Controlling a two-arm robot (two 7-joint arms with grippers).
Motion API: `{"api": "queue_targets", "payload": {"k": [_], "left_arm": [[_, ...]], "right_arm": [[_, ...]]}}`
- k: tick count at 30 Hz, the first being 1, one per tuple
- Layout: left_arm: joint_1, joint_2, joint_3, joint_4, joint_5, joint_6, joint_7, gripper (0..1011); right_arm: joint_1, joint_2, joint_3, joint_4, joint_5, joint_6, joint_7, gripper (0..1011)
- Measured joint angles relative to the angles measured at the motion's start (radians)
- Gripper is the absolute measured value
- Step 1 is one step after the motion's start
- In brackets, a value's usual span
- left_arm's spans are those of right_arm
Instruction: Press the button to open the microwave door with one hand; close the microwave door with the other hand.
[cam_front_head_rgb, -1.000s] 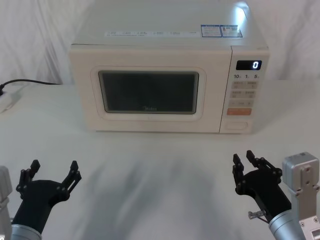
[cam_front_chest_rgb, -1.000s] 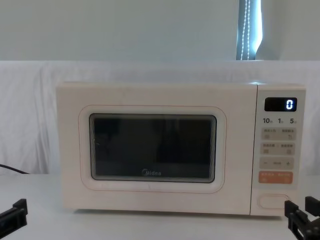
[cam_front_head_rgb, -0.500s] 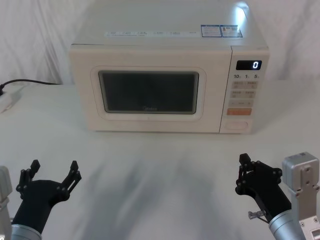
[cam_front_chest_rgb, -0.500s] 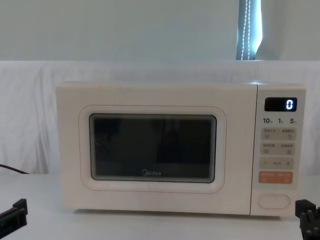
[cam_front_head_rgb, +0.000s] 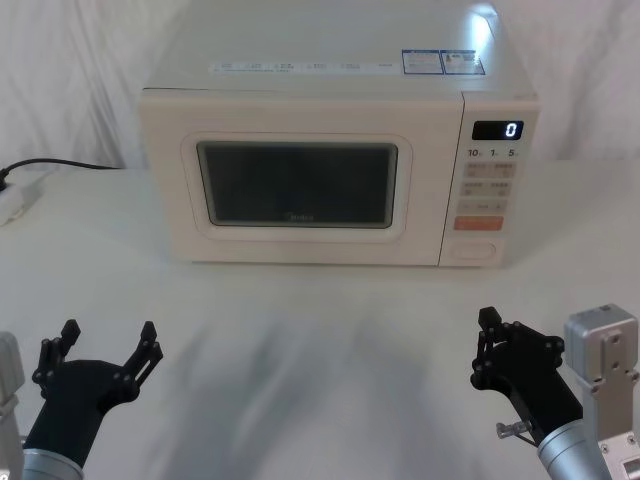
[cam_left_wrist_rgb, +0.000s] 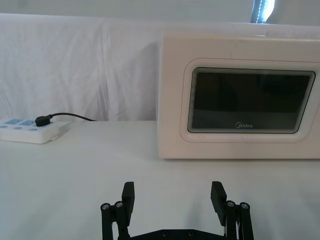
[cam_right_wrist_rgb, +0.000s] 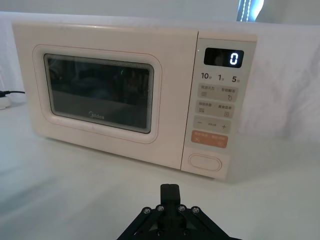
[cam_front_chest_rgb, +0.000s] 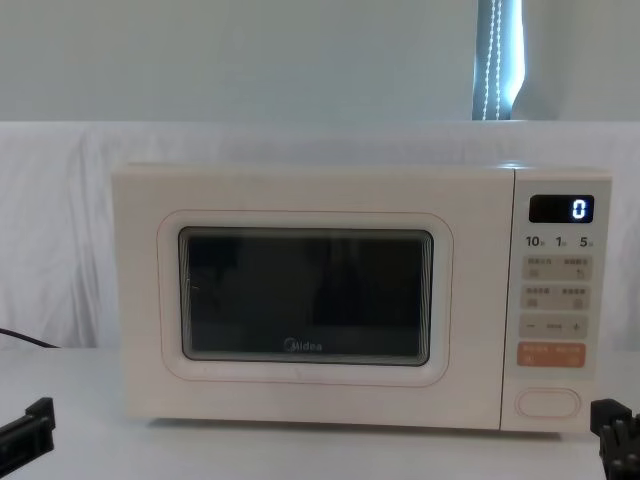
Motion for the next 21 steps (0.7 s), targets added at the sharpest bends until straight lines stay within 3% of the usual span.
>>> {"api": "queue_targets", "payload": {"k": [9, 10, 21], "left_arm": [[0.000, 0.000, 0.000, 0.000, 0.000, 0.000, 0.000, 1001], [0.000, 0.000, 0.000, 0.000, 0.000, 0.000, 0.000, 1001], [0.000, 0.000, 0.000, 0.000, 0.000, 0.000, 0.000, 1001]], "right_arm": [[-0.001, -0.011, 0.012, -0.003, -0.008, 0.006, 0.014, 0], [0.025, -0.024, 0.019, -0.009, -0.048, 0.049, 0.031, 0], [0.082, -0.060, 0.037, 0.022, -0.086, 0.110, 0.039, 0]]}}
